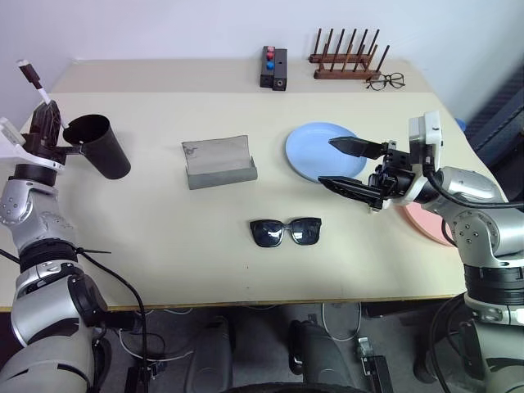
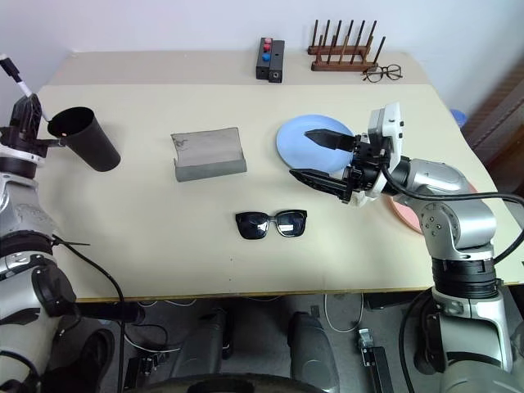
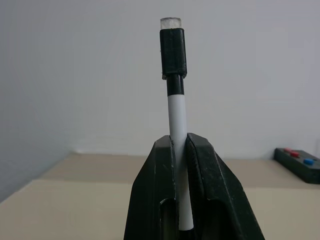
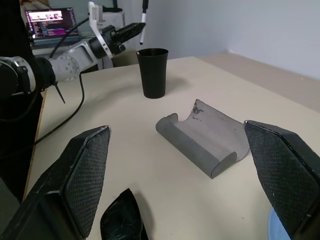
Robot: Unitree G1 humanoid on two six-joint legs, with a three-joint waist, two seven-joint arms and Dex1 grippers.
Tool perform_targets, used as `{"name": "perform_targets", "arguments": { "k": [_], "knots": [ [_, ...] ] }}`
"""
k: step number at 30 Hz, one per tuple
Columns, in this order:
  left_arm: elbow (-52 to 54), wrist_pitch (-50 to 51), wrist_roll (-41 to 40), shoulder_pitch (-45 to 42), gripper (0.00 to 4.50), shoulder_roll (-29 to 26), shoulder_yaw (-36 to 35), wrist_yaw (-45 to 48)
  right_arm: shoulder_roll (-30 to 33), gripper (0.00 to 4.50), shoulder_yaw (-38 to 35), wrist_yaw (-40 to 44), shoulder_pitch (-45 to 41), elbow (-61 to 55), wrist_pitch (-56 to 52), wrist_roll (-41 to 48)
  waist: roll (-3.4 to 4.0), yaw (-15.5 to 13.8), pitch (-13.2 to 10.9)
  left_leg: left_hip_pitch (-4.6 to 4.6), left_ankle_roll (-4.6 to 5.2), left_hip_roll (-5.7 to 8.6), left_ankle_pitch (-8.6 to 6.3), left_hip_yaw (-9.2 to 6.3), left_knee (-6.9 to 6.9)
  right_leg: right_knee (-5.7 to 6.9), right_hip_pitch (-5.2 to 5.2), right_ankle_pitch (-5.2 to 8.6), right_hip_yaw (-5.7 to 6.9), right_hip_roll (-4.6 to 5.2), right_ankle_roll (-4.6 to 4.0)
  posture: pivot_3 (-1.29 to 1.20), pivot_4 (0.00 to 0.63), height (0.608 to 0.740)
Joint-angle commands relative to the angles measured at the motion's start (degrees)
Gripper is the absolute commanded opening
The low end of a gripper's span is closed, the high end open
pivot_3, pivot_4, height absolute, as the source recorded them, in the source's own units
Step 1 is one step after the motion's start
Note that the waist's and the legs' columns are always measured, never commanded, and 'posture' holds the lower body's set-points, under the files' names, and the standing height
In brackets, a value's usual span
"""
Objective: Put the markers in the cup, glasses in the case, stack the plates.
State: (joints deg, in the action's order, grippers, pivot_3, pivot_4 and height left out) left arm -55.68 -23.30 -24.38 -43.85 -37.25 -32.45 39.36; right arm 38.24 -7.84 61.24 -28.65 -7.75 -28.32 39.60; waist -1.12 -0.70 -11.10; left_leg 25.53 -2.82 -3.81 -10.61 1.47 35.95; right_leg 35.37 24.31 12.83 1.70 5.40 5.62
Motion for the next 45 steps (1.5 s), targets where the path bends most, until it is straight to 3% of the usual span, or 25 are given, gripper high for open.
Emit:
{"name": "perform_targets", "arguments": {
  "k": [1,25,29,34,35,40,45],
  "knots": [
    [-0.24,-1.64,-0.09,-1.81,0.04,-1.21,0.18,-0.06,0.63,4.36,-1.71,-0.21,-0.68,-2.07,0.20,0.93,0.00,0.00,0.00,0.00,0.00,0.00,0.00,0.00,0.00,0.00,0.00,0.00,0.00,0.00,0.00,0.00,0.150,0.740],
    [-6.03,-3.43,1.04,-3.46,0.04,-0.83,0.96,-1.05,0.87,4.36,-2.10,-0.74,-0.58,-2.97,0.15,1.20,0.00,-0.01,0.00,0.00,0.00,0.00,0.00,0.00,0.00,0.02,0.00,-0.01,0.00,0.00,0.02,0.00,0.150,0.740],
    [-6.27,-2.57,0.25,-3.66,1.62,-0.54,0.69,-0.30,0.87,4.36,-2.28,-0.92,-0.49,-3.11,0.11,1.26,0.00,0.00,0.00,0.00,0.00,0.00,0.00,0.00,0.00,0.02,0.00,-0.01,0.00,0.00,0.02,0.00,0.150,0.740],
    [-5.54,-3.65,0.31,-3.54,4.17,-0.55,0.62,-0.24,0.94,4.36,-2.27,-0.69,-0.49,-2.94,0.22,1.15,0.00,0.00,0.00,0.00,0.00,0.00,0.00,0.00,0.00,0.02,0.00,-0.01,0.00,0.00,0.01,0.00,0.150,0.740],
    [-5.34,-3.73,0.23,-3.46,4.46,-0.60,0.55,-0.18,0.91,4.36,-2.26,-0.68,-0.51,-2.92,0.24,1.15,0.00,0.00,0.00,0.00,0.00,0.00,0.00,0.00,0.00,0.02,0.00,-0.01,0.00,0.00,0.02,0.00,0.150,0.740],
    [-3.49,-3.17,-1.40,-3.37,4.46,-0.70,-0.33,0.24,0.79,4.36,-2.14,-0.61,-0.51,-2.80,0.33,1.08,0.00,-0.01,0.00,0.00,0.00,0.00,0.00,0.00,0.00,0.02,0.00,-0.01,0.00,0.00,0.02,0.00,0.150,0.740],
    [3.83,7.82,-4.40,-2.93,4.46,-1.09,0.16,-0.22,0.95,4.36,-2.13,-0.49,-0.71,-2.14,0.31,0.86,0.00,-0.02,0.00,0.00,0.00,0.00,0.00,0.00,0.01,0.04,0.00,-0.01,0.00,0.00,0.02,0.00,0.150,0.740]
  ]
}}
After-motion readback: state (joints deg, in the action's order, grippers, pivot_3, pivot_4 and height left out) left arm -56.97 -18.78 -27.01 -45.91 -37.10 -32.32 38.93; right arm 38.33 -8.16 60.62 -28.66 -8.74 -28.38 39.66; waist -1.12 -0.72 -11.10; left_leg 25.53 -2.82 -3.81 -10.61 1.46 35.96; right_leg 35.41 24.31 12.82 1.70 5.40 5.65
